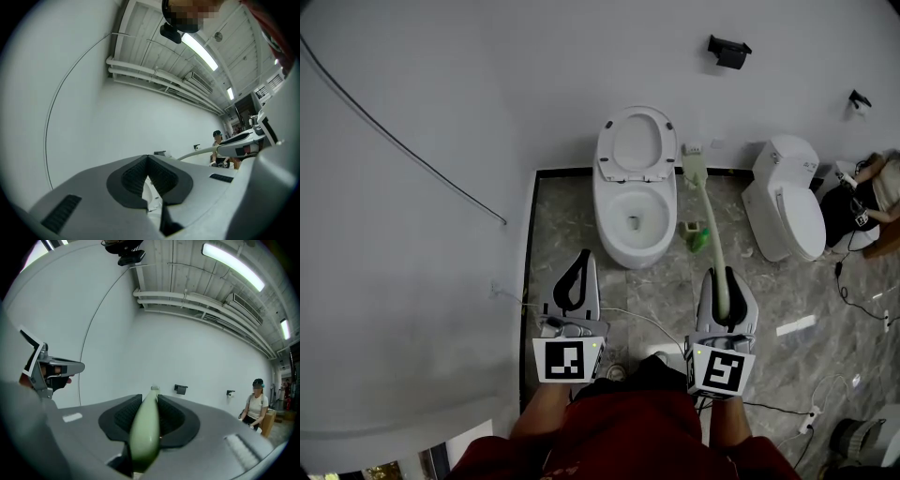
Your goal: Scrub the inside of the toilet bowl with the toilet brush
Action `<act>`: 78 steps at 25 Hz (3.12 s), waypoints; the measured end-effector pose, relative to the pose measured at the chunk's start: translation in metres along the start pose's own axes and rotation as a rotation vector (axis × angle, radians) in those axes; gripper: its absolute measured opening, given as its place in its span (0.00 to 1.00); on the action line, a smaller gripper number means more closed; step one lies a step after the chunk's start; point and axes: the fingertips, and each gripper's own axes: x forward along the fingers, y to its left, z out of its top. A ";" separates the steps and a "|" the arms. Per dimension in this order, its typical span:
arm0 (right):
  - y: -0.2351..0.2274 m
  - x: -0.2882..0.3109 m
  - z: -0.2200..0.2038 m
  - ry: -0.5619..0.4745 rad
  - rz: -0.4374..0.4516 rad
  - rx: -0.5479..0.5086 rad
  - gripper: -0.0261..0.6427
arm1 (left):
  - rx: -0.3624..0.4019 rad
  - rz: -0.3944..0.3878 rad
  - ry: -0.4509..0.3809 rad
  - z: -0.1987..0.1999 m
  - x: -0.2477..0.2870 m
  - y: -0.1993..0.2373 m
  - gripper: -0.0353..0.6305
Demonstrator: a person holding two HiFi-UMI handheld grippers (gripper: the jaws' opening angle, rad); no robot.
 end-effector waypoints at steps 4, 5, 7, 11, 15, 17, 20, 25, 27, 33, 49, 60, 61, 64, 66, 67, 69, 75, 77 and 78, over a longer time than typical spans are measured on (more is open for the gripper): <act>-0.004 0.022 -0.008 -0.011 -0.007 -0.005 0.21 | 0.007 -0.009 0.000 -0.011 0.020 0.003 0.06; -0.005 0.031 -0.011 -0.017 -0.009 -0.003 0.21 | 0.008 -0.010 0.006 -0.015 0.027 0.004 0.06; -0.010 0.049 -0.018 -0.019 -0.003 0.004 0.21 | 0.017 -0.007 0.007 -0.019 0.046 0.005 0.06; -0.030 0.095 -0.023 -0.011 0.014 0.006 0.21 | 0.019 -0.013 0.017 -0.024 0.096 -0.004 0.06; -0.055 0.152 -0.029 -0.009 0.038 0.016 0.21 | 0.033 -0.011 0.009 -0.026 0.160 -0.008 0.06; -0.067 0.177 -0.034 0.000 0.051 0.026 0.21 | 0.036 -0.015 0.003 -0.027 0.189 -0.013 0.06; -0.083 0.213 -0.043 0.010 0.070 0.037 0.21 | 0.045 -0.021 -0.001 -0.029 0.230 -0.019 0.06; -0.106 0.264 -0.055 0.030 0.103 0.063 0.21 | 0.035 -0.015 0.010 -0.038 0.291 -0.025 0.06; -0.113 0.280 -0.061 0.043 0.117 0.079 0.21 | 0.009 -0.002 0.023 -0.044 0.310 -0.025 0.06; -0.105 0.324 -0.084 0.084 0.138 0.112 0.21 | 0.006 -0.011 0.070 -0.080 0.351 -0.009 0.06; 0.018 0.360 -0.275 0.401 0.270 0.111 0.21 | -0.059 -0.059 0.205 -0.279 0.362 0.058 0.06; 0.069 0.336 -0.474 0.649 0.361 0.096 0.21 | -0.128 -0.135 0.319 -0.458 0.318 0.016 0.06; 0.074 0.333 -0.490 0.672 0.367 0.102 0.21 | -0.128 -0.145 0.325 -0.470 0.316 0.013 0.06; 0.084 0.325 -0.526 0.714 0.363 0.142 0.21 | -0.127 -0.162 0.345 -0.501 0.307 0.006 0.06; 0.088 0.317 -0.541 0.734 0.352 0.183 0.21 | -0.136 -0.166 0.361 -0.515 0.301 0.001 0.06; 0.090 0.312 -0.549 0.753 0.351 0.202 0.21 | -0.142 -0.165 0.369 -0.519 0.297 -0.001 0.06; 0.094 0.302 -0.565 0.800 0.352 0.243 0.21 | -0.150 -0.162 0.383 -0.526 0.293 -0.003 0.06; 0.096 0.291 -0.589 0.885 0.296 0.374 0.21 | -0.155 -0.171 0.396 -0.533 0.290 -0.008 0.06; 0.093 0.293 -0.592 0.891 0.299 0.332 0.21 | -0.153 -0.178 0.396 -0.532 0.291 -0.009 0.06; 0.089 0.294 -0.593 0.890 0.303 0.299 0.21 | -0.153 -0.182 0.395 -0.532 0.292 -0.010 0.06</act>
